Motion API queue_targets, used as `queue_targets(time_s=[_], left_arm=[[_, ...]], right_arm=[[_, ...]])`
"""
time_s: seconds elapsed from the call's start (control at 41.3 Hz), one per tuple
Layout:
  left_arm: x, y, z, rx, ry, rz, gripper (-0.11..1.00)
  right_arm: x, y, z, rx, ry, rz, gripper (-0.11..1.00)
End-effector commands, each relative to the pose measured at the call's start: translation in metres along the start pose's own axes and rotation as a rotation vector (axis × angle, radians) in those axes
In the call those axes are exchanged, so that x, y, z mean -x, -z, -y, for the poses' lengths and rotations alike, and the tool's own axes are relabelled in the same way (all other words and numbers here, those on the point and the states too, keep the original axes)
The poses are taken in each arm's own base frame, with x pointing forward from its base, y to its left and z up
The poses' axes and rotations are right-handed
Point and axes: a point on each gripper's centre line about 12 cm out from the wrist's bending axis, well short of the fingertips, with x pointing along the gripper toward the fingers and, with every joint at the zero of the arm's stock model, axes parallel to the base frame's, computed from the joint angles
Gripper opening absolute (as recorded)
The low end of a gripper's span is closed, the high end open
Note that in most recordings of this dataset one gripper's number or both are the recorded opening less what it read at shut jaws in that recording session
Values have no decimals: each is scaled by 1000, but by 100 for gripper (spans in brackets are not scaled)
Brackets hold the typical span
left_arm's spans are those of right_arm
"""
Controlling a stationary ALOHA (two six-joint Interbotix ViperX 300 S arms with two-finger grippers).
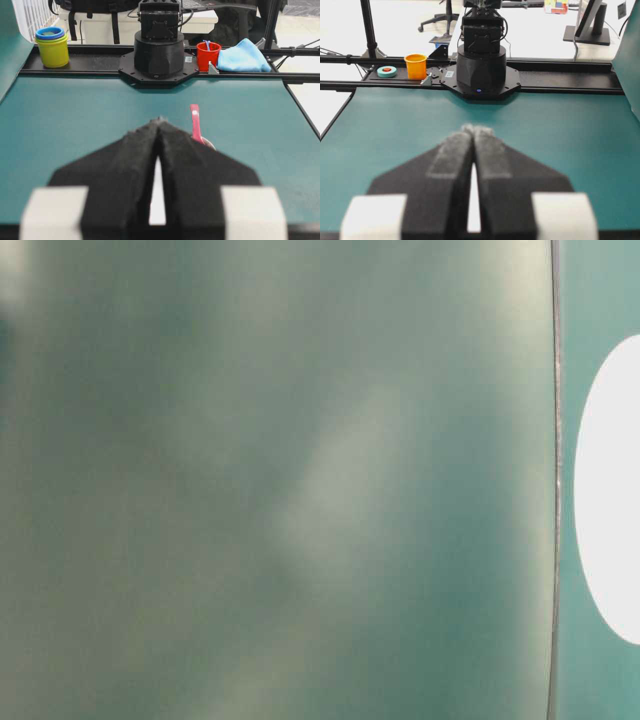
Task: Scoop the yellow hexagonal prism block from the bowl with a spoon using the right arm.
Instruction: 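Move the right gripper toward the pink spoon handle on the spoon rest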
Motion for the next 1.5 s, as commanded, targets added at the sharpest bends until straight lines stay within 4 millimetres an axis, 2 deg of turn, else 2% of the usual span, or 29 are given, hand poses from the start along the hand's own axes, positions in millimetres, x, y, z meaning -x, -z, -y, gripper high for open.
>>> queue_targets(time_s=[0.0,0.024,0.048,0.194,0.291,0.364,0.509,0.654,0.8,0.994,1.236,1.478], left_arm=[[-4,-13,0,-3,0,20,-1],[-5,-15,0,-3,0,12,-1],[-5,-15,0,-3,0,12,6],[-5,-15,0,-4,0,9,5],[-5,-15,0,-4,0,9,5],[-5,-15,0,-9,2,8,5],[-5,-13,0,-9,0,-5,5],[-5,-11,0,-9,0,-18,5],[-5,-10,0,-8,0,-26,5],[-5,-10,0,-8,0,-26,5],[-5,-10,0,-8,0,-25,5],[-5,-11,0,-8,0,-20,5]], right_arm=[[-2,-7,1,-4,4,18,0],[-4,-8,1,-1,3,8,0],[-4,-8,1,-1,3,8,0],[-5,-9,1,2,3,6,1],[-5,-8,1,3,3,5,8],[-5,-8,1,3,2,3,18],[-5,-8,1,-1,3,3,47],[-6,-6,1,-3,3,-5,62],[-9,1,1,-10,4,-31,62],[-17,22,-1,-38,-1,-94,62],[-20,59,-10,-95,-30,-127,62],[-14,100,-14,-153,-19,-155,62]])
